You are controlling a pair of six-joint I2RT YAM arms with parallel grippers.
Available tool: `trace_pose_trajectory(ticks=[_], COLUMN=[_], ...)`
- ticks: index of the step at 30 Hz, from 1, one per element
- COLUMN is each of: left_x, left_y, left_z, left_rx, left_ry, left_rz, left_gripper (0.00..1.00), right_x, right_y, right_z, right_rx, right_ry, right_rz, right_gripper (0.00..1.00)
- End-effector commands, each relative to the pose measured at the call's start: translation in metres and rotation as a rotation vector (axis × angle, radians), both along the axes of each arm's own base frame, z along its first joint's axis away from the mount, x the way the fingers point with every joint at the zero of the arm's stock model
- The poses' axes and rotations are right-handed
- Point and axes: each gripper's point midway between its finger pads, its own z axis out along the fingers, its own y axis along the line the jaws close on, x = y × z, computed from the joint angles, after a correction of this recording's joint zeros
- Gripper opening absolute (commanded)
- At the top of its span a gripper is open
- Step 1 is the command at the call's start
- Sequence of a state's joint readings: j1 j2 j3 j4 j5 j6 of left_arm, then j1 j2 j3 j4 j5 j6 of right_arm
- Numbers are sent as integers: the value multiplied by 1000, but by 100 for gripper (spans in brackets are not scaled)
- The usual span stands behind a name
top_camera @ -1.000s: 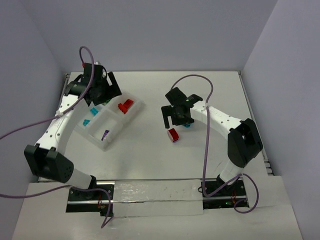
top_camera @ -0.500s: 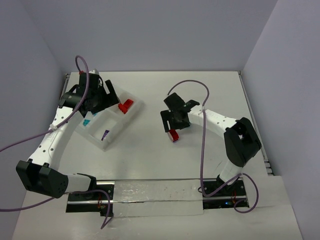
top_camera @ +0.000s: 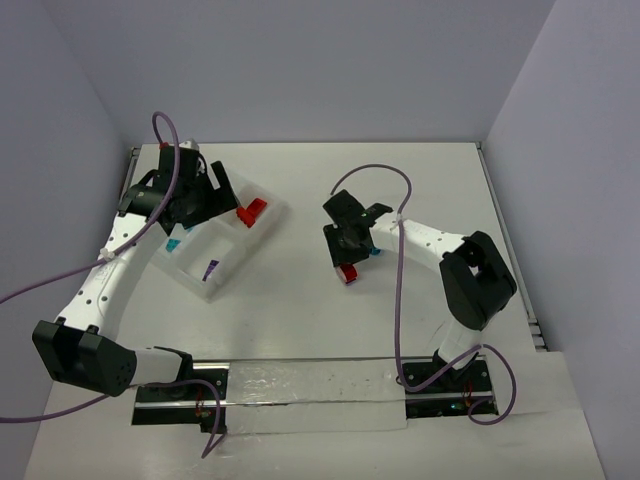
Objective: Sort the legos into containers by color
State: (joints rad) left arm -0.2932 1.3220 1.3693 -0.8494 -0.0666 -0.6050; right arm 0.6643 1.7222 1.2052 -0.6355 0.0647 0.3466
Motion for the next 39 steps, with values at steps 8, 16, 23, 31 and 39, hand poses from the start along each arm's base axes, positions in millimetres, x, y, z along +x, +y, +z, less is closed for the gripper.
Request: trace_pose_trajectory(ticks=[8,16,23,31,39], left_x=[2,2,-25,-81,-103], left_y=[-13,-27,-85,-111,-125], left_z=[18,30,69,108,117], left_rx=[-57,-106,-398,-597,-693], left_ry=[-67,-97,-147,-418,-474], left_rz=[-50,-132,-400,-709,-904], left_gripper=[91,92,92,91,89], right_x=[-1,1,4,-20,-40], right_y=[-2,1,47,67,66], right_z=[-7,13,149,245,272], right_rx=[-14,0,667,1151,1281], right_ry=[-14,-18,-87,-131,-116], right_rz=[-12,-11,58,254,307], right_gripper=[50,0,0,0,0])
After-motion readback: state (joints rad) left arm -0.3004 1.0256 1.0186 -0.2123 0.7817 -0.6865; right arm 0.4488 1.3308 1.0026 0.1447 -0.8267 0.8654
